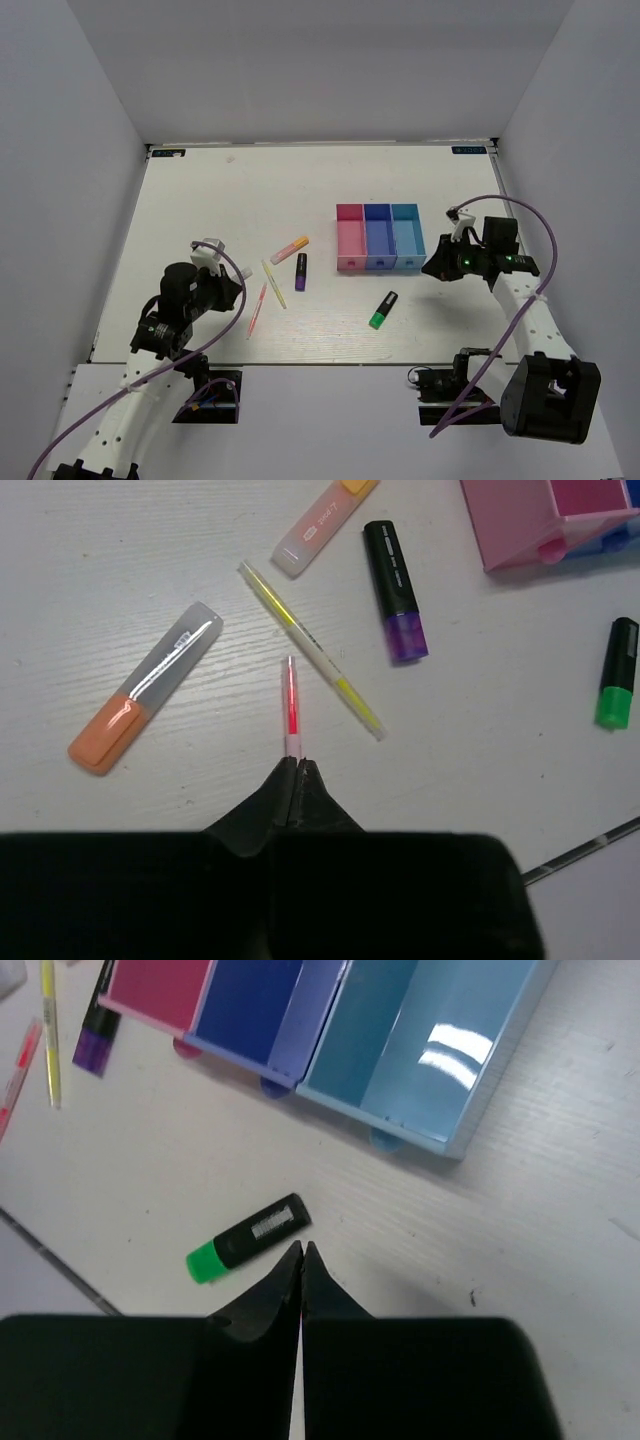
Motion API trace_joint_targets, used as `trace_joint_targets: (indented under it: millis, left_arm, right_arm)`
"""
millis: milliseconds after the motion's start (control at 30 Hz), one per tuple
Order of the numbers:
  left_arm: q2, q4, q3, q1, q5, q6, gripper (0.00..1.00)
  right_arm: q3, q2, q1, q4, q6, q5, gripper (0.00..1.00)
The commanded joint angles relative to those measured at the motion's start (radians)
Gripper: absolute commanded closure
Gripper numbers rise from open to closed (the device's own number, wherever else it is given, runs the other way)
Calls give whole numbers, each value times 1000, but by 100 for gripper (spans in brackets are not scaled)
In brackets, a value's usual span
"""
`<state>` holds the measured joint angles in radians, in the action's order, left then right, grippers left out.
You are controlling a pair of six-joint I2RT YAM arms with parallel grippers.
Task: Sort the stationery into containers
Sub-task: Pick up the pen from the center of the board.
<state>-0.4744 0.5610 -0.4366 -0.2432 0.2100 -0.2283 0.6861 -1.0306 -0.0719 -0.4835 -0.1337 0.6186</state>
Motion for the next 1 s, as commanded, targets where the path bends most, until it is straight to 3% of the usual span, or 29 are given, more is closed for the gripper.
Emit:
trace_joint_targets:
  millis: [0,33,100,133,233,333,400,600,733,800,900,967]
  left_arm:
    - [-6,-12,-16,7,9,-12,100]
    - [-4,-30,-14,7,12,-19,100]
    - [-13,-16,-14,7,9,-26,33]
    - [-24,-13,-17,7,3,-29,11]
    - [-41,-7,-22,8,3,-28,3]
    - [-40,-1,-25,5,9,-26,1]
    - [-40,-1,-24,7,14,-26,1]
    - [-44,2,-27,5,14,-23,1]
    - [-58,5,-30,7,25,-23,1]
    - [-66,5,-30,5,34,-25,1]
    - [-75,8,-33,7,40,-22,1]
    - [-79,10,-36,7,43,-20,1]
  right_arm:
    - [41,-63,-2,-100,-18,47,100]
    - [52,-74,1,-119,-21,67,100]
    - [82,-112,4,-151,-15,81,54]
    - [78,-118,9,-156,3,85,30]
    - [90,-160,26,-151,31,78,11]
    - [99,-227,69,-185,37,78,11]
    - [93,-255,122,-176,52,-3,11]
    - [75,-238,277,-135,86,-204,32]
    - [70,-200,362,-115,222,-347,51]
    - [70,-201,382,-125,288,-390,51]
    - [43,-194,441,-113,342,-413,41]
    - [26,-171,461,-73,359,-405,29]
